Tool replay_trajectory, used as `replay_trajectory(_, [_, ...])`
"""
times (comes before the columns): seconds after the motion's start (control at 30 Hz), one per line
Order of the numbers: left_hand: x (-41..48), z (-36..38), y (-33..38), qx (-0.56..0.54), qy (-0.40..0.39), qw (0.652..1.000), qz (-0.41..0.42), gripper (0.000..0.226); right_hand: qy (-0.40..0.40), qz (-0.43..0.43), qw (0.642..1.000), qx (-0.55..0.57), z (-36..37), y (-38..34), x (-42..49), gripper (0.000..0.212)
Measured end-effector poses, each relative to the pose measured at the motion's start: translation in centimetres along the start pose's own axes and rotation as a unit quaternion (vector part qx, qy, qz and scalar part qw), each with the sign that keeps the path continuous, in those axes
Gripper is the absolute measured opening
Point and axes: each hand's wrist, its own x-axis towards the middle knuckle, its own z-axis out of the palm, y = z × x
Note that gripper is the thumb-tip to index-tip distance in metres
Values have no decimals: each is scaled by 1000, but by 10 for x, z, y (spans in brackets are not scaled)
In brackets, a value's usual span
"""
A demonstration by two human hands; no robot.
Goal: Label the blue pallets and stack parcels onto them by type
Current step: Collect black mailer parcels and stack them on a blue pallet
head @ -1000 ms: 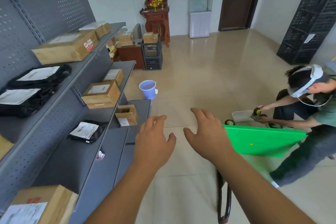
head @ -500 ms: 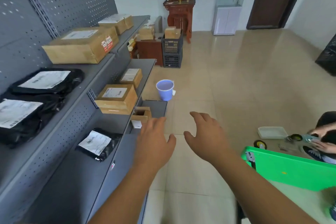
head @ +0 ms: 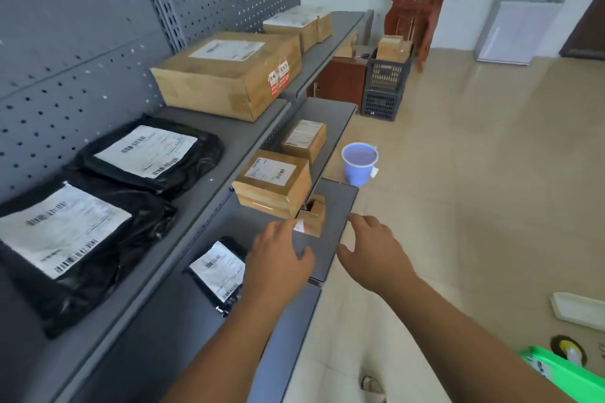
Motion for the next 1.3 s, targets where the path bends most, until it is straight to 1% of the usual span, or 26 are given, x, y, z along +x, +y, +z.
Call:
replay_trajectory(0.13, [29,4,-28,-15,17,997,-79,60,-44,-75,996,15,21,-23,60,58])
replay_trajectory(0.23, [46,7,-46,-25,25,986,-166,61,-100,-125,987,11,40,-38,102,55])
replay_trajectory(0.3, [50,10,-59,-42,18,971,-235,60,-133,-157,979,3,53,-45,125,54])
replay_trajectory(0.43, [44,16,-90,-61,21,932,-356,56,-203,-234,950,-46,83,-58,157,61])
replay_trajectory(0.5, [35,20,-102,-66,16,911,-406,59,-231,-253,938,-57,99,-65,164,62])
replay_trajectory(0.6, [22,29,-116,-81,6,888,-453,60,-279,-258,923,-64,124,-77,168,64])
replay_trajectory(0.73, [16,46,-136,-105,16,863,-494,50,-312,-249,915,-65,159,-88,168,53])
replay_trajectory(0.8, [17,57,-150,-119,32,854,-506,46,-317,-249,913,-65,177,-92,169,44])
replay_trajectory(0.87, [18,70,-163,-137,55,846,-512,40,-313,-259,911,-71,195,-95,169,39])
replay_trajectory(0.97, [23,90,-183,-164,89,833,-520,43,-299,-266,913,-80,220,-95,172,41])
replay_trajectory(1.03, [27,102,-193,-184,104,824,-525,46,-296,-249,919,-72,234,-94,174,44])
replay_trajectory(1.13, [35,118,-203,-208,117,819,-522,36,-311,-201,928,-32,251,-93,177,45])
replay_trajectory(1.2, [40,125,-207,-223,128,820,-511,31,-331,-166,929,14,260,-94,179,40])
replay_trajectory(1.3, [44,132,-210,-252,151,811,-507,29,-349,-132,924,83,267,-94,182,32])
